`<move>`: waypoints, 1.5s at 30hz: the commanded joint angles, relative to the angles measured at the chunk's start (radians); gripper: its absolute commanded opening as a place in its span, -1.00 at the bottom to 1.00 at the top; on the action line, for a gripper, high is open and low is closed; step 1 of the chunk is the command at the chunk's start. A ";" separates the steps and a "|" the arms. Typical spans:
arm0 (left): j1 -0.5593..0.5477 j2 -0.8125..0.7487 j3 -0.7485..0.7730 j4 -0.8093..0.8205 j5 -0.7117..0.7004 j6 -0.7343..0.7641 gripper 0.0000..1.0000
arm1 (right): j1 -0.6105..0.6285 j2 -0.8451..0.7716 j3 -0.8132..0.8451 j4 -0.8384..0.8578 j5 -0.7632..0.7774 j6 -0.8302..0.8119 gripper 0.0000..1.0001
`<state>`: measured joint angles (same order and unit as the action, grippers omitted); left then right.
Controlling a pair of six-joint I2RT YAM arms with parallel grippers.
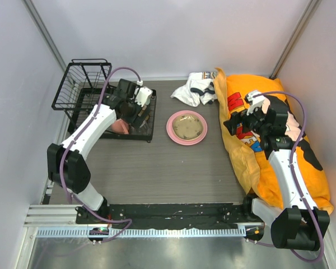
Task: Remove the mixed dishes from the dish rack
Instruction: Pick up the cup from the dish rack.
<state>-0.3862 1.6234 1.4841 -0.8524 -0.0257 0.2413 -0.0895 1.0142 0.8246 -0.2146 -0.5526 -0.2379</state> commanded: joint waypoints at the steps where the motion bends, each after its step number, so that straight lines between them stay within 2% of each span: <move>1: 0.000 0.013 0.011 0.088 0.053 0.009 0.68 | -0.004 -0.012 0.033 0.017 -0.006 -0.008 0.99; 10: 0.009 0.069 0.031 0.090 0.135 0.157 0.79 | -0.006 -0.003 0.033 0.017 -0.001 -0.011 0.99; 21: 0.058 0.150 0.070 0.082 0.190 0.242 0.84 | -0.004 0.000 0.034 0.014 0.003 -0.014 0.99; 45: 0.087 0.220 0.090 0.062 0.328 0.288 0.86 | -0.006 -0.002 0.036 0.011 0.013 -0.020 0.99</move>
<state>-0.3046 1.8393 1.5505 -0.8055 0.2611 0.5079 -0.0895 1.0149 0.8246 -0.2153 -0.5442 -0.2428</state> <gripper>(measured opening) 0.928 0.996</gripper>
